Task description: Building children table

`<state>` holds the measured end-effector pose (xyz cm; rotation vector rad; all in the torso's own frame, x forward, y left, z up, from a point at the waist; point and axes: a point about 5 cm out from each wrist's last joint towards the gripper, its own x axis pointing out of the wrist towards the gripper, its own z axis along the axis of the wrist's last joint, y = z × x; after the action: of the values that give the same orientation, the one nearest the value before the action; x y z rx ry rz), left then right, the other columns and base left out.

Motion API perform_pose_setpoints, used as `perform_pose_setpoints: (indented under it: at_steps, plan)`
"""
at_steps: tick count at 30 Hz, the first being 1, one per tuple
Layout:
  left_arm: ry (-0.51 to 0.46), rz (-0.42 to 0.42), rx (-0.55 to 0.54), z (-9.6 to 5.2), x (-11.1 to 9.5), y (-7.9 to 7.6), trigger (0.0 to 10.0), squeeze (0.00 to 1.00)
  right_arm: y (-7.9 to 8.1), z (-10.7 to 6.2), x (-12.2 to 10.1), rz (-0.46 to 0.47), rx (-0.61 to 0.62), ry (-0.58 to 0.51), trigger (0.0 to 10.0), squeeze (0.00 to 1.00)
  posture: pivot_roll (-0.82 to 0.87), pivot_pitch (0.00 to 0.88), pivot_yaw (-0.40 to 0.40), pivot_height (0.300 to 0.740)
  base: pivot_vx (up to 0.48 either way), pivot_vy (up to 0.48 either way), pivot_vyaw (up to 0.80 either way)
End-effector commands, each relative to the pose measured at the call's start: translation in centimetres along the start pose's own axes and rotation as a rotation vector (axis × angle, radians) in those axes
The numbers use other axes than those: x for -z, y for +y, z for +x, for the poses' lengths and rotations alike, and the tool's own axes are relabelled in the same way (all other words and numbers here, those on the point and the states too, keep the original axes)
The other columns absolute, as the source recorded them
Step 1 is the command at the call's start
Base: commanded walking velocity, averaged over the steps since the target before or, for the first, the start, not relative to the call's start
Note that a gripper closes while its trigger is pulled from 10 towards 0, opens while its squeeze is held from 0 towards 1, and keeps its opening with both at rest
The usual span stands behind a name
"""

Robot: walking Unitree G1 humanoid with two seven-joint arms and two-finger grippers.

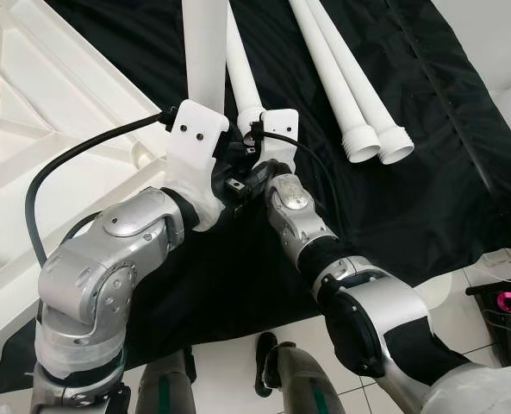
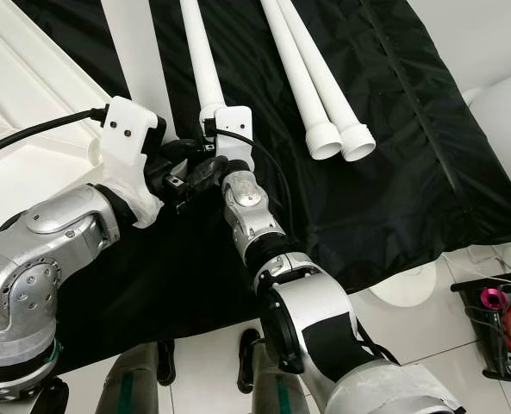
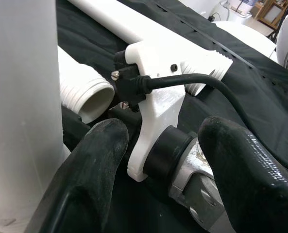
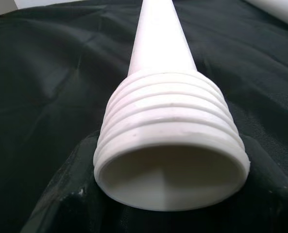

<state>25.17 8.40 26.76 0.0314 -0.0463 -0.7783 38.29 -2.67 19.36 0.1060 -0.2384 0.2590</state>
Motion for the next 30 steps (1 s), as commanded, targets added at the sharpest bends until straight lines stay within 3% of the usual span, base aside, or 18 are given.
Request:
perform_pose_setpoints:
  at_steps: [1,6,10,13,18,19,21,23,28,30]
  plan:
    - [0.003,-0.004,-0.009,-0.1,0.2,-0.3,10.0,0.00,-1.0,-2.8,3.7,0.025,0.052,0.053,10.0,0.00,0.13,0.316,-0.066,0.740,0.000,0.000,0.00]
    - [0.006,-0.004,-0.010,-0.1,0.4,-0.1,10.0,0.00,-1.3,-4.6,3.9,0.024,0.062,-0.049,10.0,0.00,0.12,0.303,-0.061,0.740,0.000,0.000,0.00]
    - [0.008,-0.003,-0.010,-0.1,0.5,0.0,10.0,0.00,-1.4,-5.0,3.9,0.020,0.063,-0.071,10.0,0.00,0.11,0.298,-0.057,0.740,0.000,0.000,0.00]
    - [0.011,0.002,-0.006,0.1,0.5,0.2,10.0,0.00,-2.4,-6.5,2.7,-0.004,0.051,-0.189,10.0,0.00,0.10,0.282,-0.049,0.740,0.000,0.000,0.00]
    - [0.010,0.003,-0.006,0.2,0.6,0.3,10.0,0.00,-3.3,-6.8,1.5,-0.030,0.061,-0.250,10.0,0.00,0.09,0.278,-0.047,0.740,0.000,0.000,0.00]
    - [0.009,0.003,-0.006,0.2,0.7,0.3,10.0,0.00,-4.2,-6.8,-0.3,-0.038,0.076,-0.321,10.0,0.00,0.08,0.270,-0.046,0.740,0.000,0.000,0.00]
    - [0.009,0.003,-0.006,0.2,0.7,0.4,10.0,0.00,-4.5,-6.8,-1.1,-0.041,0.080,-0.349,10.0,0.00,0.08,0.267,-0.046,0.740,0.000,0.000,0.00]
    - [0.011,0.004,-0.008,0.2,0.8,0.4,10.0,0.00,-5.4,-6.6,-3.4,-0.048,0.098,-0.422,10.0,0.00,0.07,0.257,-0.044,0.740,0.000,0.000,0.00]
    - [0.012,0.004,-0.010,0.3,0.9,0.5,10.0,0.00,-5.6,-6.5,-4.0,-0.045,0.102,-0.438,10.0,0.00,0.07,0.256,-0.044,0.740,0.000,0.000,0.00]
    - [0.012,0.004,-0.014,0.3,1.0,0.6,10.0,0.00,-5.9,-6.3,-5.2,-0.048,0.105,-0.472,10.0,0.00,0.06,0.243,-0.042,0.740,0.000,0.000,0.00]
